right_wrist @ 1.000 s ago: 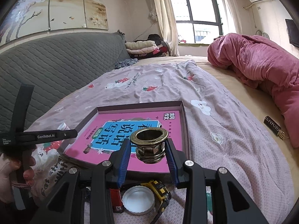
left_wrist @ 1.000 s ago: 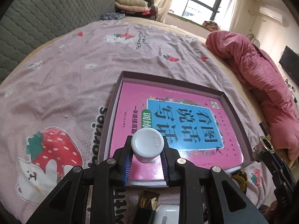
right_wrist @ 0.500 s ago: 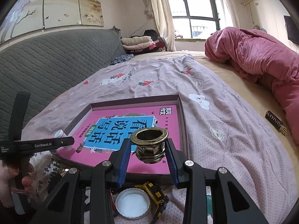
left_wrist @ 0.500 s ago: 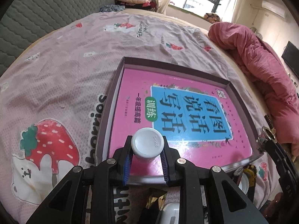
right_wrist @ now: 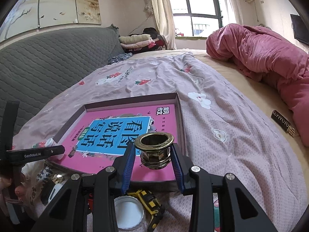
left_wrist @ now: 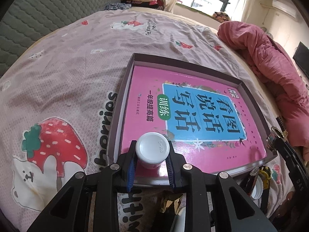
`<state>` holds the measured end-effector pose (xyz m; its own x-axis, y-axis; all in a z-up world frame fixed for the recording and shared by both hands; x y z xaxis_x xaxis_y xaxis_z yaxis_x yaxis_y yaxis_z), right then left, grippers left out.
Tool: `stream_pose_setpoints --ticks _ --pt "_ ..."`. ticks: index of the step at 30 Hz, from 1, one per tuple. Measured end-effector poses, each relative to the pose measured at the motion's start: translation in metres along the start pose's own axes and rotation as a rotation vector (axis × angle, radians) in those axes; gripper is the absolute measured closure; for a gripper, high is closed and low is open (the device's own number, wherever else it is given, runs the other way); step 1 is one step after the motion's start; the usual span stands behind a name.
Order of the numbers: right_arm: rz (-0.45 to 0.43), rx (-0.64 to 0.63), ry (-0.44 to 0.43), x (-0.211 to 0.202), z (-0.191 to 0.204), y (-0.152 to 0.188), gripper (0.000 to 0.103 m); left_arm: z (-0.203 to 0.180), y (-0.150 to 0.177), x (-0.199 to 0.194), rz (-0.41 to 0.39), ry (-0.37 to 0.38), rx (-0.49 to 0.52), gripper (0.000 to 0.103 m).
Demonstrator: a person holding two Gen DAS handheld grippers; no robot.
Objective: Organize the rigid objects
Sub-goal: 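Lower the bottle into the tray and open the left tool while the right tool releases the tape roll there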
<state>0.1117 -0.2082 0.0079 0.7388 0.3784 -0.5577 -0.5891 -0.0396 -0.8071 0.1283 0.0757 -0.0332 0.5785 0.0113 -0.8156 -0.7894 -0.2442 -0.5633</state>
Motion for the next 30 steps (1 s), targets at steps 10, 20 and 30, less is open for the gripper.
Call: stream_pose_setpoints --ticks 10,20,30 --pt "0.068 -0.020 0.020 0.019 0.001 0.009 0.065 -0.001 0.000 -0.001 0.001 0.010 0.002 0.075" --pt "0.064 -0.047 0.041 0.016 0.001 0.013 0.065 0.001 0.001 0.000 -0.016 0.018 -0.013 0.075" --pt "0.063 -0.035 0.041 0.010 -0.002 0.014 0.065 0.000 0.000 -0.002 -0.022 0.012 -0.012 0.071"
Point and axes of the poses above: each gripper's, at about its wrist camera, not at the fingertips, and x roughly the way its jaws point, z to its left, y to its underside, the point moved 1 cm from there along x, roughly the way its jaws point, and after that the axes turned 5 degrees about -y, right-handed, at the moved point
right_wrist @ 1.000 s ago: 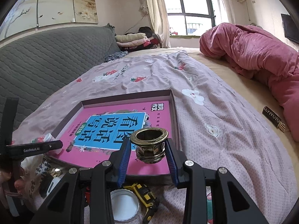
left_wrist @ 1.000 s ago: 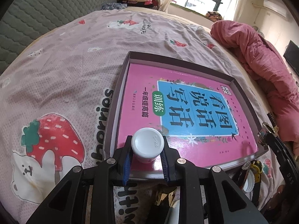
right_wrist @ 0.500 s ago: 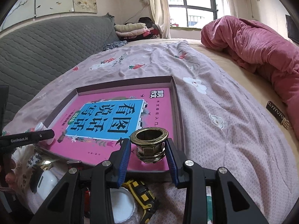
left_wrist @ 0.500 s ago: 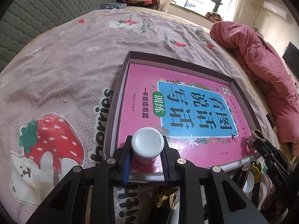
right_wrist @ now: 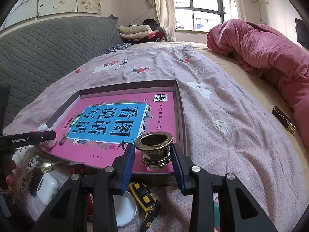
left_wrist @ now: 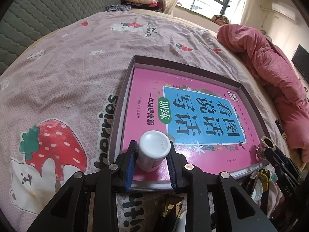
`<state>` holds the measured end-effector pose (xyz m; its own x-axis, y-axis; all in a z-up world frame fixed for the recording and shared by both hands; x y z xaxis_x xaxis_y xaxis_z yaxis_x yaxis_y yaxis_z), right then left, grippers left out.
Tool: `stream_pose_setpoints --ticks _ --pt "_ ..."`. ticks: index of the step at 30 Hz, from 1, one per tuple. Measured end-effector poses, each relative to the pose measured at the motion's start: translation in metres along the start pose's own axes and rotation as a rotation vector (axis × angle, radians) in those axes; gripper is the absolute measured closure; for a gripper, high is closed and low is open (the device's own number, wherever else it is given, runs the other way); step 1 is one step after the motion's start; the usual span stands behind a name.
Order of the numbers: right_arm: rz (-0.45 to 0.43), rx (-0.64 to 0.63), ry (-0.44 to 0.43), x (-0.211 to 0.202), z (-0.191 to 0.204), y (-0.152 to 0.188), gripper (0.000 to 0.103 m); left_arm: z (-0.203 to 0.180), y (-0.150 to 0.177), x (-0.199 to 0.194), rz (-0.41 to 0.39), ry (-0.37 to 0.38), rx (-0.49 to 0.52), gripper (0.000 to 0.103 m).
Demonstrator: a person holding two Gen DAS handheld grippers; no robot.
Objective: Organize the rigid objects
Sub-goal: 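Lower the bottle into the tray and open the left tool while the right tool releases the tape roll there, then withdraw both open tools back from the tray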
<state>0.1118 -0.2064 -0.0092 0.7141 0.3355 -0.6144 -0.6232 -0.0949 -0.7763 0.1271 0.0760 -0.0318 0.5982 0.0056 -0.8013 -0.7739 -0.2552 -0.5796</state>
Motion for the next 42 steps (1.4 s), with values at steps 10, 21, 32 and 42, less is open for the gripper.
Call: stream_pose_setpoints --ticks 10,21,32,42 --pt "-0.001 -0.017 0.013 -0.003 0.002 0.001 0.062 0.000 -0.002 -0.003 -0.011 -0.008 0.004 0.063" --pt "-0.008 -0.023 0.008 -0.008 0.003 0.002 0.053 0.004 -0.003 -0.013 -0.038 -0.019 -0.002 0.052" --pt "-0.020 -0.024 0.018 -0.012 0.003 0.002 0.052 0.008 -0.002 -0.022 -0.059 -0.014 -0.011 0.051" --pt "-0.036 -0.014 0.013 -0.019 0.001 0.000 0.048 0.005 -0.003 -0.037 -0.091 -0.003 -0.006 0.050"
Point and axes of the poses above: each gripper's, at about its wrist camera, not at the fingertips, and x roughly the way its jaws point, z to its left, y to its underside, the point moved 1 cm from there along x, roughly the way its jaws point, and after that the axes turned 5 degrees about -y, right-handed, at the moved point
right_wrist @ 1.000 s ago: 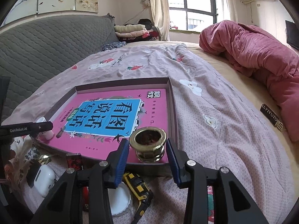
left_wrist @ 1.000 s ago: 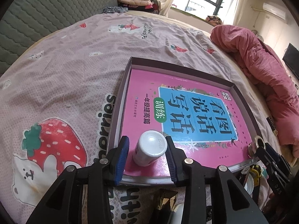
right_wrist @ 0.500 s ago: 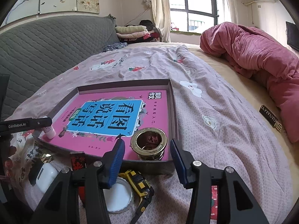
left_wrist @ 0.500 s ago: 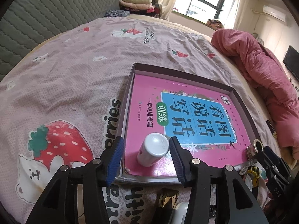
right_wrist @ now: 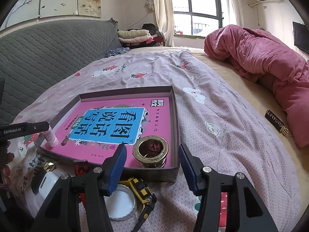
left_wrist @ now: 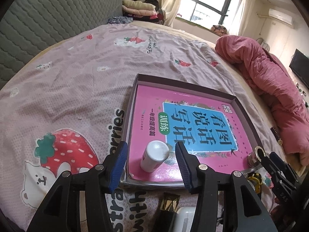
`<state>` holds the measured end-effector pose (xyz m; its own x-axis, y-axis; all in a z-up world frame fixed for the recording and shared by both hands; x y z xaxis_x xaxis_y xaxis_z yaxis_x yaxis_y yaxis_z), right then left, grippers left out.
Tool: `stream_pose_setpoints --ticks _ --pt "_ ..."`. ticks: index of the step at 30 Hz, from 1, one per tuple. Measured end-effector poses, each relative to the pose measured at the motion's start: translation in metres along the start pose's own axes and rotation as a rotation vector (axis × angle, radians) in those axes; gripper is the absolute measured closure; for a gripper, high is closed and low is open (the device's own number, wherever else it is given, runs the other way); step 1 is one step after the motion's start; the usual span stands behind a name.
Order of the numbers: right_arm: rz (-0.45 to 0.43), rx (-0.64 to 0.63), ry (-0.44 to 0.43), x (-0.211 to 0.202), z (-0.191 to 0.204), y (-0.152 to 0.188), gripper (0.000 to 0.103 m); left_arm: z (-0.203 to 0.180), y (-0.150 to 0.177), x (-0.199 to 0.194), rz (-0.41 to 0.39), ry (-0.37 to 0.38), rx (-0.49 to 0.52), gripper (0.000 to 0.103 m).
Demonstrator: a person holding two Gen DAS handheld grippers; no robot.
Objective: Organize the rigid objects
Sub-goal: 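Withdraw both open tools back from the tray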
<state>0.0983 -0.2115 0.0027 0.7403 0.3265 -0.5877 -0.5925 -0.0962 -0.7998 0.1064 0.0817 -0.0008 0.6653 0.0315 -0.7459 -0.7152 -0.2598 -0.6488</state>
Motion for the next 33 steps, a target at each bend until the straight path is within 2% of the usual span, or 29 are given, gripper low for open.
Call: stream_pose_setpoints --ticks 16,20,27,33 --pt "-0.031 0.000 -0.008 -0.015 0.006 -0.002 0.047 -0.002 0.002 -0.025 -0.029 -0.020 0.024 0.049" --pt "-0.037 -0.009 -0.018 -0.018 0.009 -0.003 0.047 -0.001 0.004 -0.033 -0.030 -0.027 0.013 0.039" --pt "-0.048 0.011 -0.029 -0.028 0.008 -0.005 0.047 -0.005 0.006 -0.041 -0.030 -0.031 0.014 0.037" --pt "-0.057 0.040 -0.030 -0.034 0.006 -0.005 0.047 -0.009 0.008 -0.046 -0.041 -0.031 0.032 0.031"
Point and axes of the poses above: each gripper's, at about its wrist camera, not at the fingertips, and x roughly the way its jaws point, z to its left, y to its underside, the point moved 1 cm from there along x, roughly the way its jaws point, and after that the axes turned 5 degrees about -y, right-handed, at the moved point
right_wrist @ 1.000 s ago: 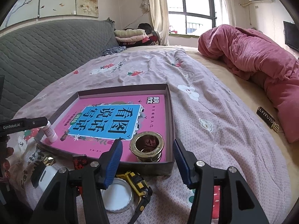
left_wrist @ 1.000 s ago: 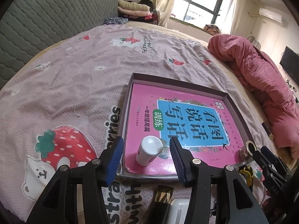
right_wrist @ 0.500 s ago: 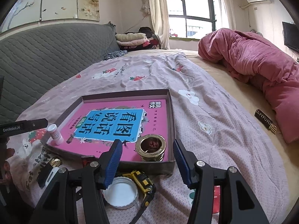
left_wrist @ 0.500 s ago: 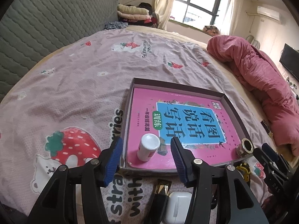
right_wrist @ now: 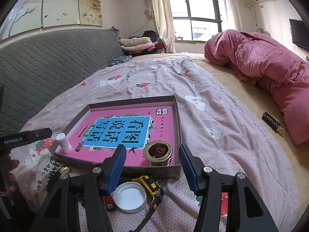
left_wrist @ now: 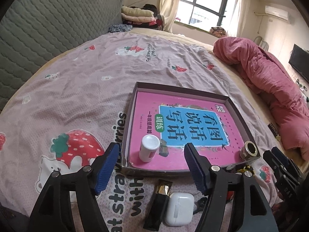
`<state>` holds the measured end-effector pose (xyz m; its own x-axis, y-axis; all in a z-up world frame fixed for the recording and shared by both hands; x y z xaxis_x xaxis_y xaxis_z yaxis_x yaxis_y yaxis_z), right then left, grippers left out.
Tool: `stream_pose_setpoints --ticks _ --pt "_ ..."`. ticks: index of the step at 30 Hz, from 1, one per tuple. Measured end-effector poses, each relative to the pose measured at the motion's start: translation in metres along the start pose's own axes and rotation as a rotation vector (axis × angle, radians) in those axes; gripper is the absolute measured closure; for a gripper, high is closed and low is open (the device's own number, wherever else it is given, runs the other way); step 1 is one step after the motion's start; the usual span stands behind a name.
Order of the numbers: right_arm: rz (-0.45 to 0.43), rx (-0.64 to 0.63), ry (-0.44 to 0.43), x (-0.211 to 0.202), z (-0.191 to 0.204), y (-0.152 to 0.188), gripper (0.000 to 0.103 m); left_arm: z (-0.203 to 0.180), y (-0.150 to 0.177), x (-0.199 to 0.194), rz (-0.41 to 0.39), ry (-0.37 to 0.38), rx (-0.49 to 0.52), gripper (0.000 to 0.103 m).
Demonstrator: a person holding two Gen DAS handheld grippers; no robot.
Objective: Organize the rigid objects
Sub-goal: 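Withdraw both open tools back from the tray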
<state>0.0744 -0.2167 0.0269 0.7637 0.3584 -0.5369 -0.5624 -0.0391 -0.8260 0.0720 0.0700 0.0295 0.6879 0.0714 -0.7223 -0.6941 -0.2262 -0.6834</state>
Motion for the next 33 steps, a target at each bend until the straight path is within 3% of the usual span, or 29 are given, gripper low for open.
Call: stream_pose_setpoints --ticks 33 --pt "-0.027 0.013 -0.002 -0.031 0.013 -0.004 0.046 0.002 -0.002 -0.034 -0.040 0.021 0.007 0.028"
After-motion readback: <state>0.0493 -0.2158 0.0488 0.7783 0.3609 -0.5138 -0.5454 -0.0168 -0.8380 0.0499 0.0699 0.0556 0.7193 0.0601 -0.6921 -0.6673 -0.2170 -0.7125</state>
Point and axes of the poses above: each gripper's, at about its wrist camera, not at the fingertips, and x roughly the way its jaws point, z to its left, y to its underside, the point moved 1 cm from there along x, roughly the way its jaws point, and after that the axes turned 5 degrees about -y, right-handed, at the moved point
